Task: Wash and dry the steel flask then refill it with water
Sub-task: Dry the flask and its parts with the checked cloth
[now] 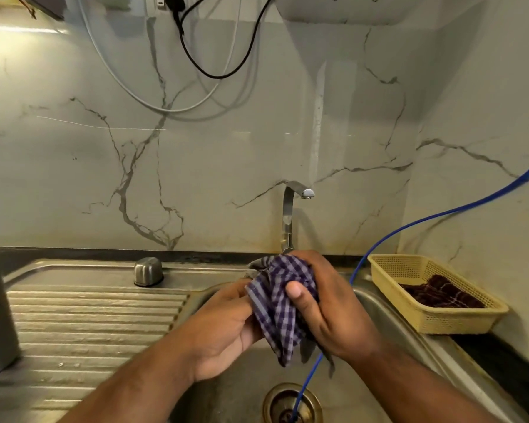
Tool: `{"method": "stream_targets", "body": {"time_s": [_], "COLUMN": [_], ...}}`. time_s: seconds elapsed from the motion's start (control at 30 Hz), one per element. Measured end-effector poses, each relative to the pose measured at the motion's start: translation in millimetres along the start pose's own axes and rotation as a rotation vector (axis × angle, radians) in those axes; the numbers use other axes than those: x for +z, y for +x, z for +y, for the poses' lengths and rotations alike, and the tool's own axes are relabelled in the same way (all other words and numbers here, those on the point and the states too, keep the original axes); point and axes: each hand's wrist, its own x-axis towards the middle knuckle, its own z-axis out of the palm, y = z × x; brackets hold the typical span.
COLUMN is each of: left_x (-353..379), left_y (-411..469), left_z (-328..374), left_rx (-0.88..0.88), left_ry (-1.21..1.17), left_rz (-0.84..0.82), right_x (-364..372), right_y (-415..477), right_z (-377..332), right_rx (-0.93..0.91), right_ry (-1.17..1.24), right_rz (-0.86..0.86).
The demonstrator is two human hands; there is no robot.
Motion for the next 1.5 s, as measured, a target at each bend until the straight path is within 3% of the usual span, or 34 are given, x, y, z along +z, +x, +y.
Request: {"method": "stream_targets", "body": {"time_s": [0.2, 0.3, 0.43, 0.53, 0.6, 0.67, 0.7, 0.77, 0.93, 1.0, 1.07, 1.2, 1.27, 1.37, 1.5], "left_x": [-5.0, -0.8, 3.2, -10.8, -19.0, -20.5, -20.5, -18.6, -12.8, -5.3, 2.6, 16.7, 16.6, 9.8, -4.9], "left_y": [-1.1, -0.1, 4.1, 6.6, 8.7, 10.8, 12.6, 14.9, 14.0, 7.4, 0.1, -5.1, -6.9, -6.6, 2.3], "left_z": [1.9, -4.3, -9.2, -7.1, -4.9, -5.1, -6.1, -8.6, -14.5, -12.2, -13.2, -15.4, -11.7, -7.2, -11.2], "left_rx": [0.001, 0.084, 0.337, 0.64, 0.805, 0.87, 0.877, 0.815, 0.678, 0.659, 0.554, 0.04, -0.03, 0.004, 0.147], "left_ry": [0.039, 0.042, 0.27, 0.832, 1.057, 1.126, 1.165, 1.256, 1.395, 1.348, 1.129, 0.402, 0.215, 0.273, 0.478], "left_rz": [0.017, 0.07, 0.216, 0.292, 0.271, 0.217, 0.21, 0.209, 0.18, 0.175, 0.19, 0.143, 0.049, -0.033, 0.082], "right_x": [1.2, 3.9, 13.1, 17.7, 17.1, 11.4, 6.7, 2.1, 11.2, 13.4, 14.7, 11.7, 7.8, 8.4, 15.5], "right_y": [2.8, 2.7, 3.9, 7.1, 10.6, 14.3, 16.0, 19.6, 12.8, 8.8, 5.8, 1.0, 0.9, 2.1, 5.4], "right_z": [-4.4, -4.2, -15.8, -27.6, -28.2, -29.3, -28.6, -25.6, -21.9, -21.5, -23.3, -16.3, -10.0, -7.9, -8.7], "right_rx": [-0.175, -0.137, 0.108, 0.337, 0.585, 0.836, 0.875, 0.818, 0.71, 0.644, 0.515, 0.034, -0.076, -0.058, 0.119], "right_ry": [-0.071, -0.106, 0.085, 0.241, 0.567, 0.907, 0.908, 0.643, 0.371, 0.304, 0.208, -0.117, -0.11, -0.1, -0.146], "right_rz": [0.049, 0.074, 0.19, 0.177, 0.099, 0.033, 0.008, -0.016, 0.076, 0.099, 0.109, 0.198, 0.25, 0.269, 0.24]}}
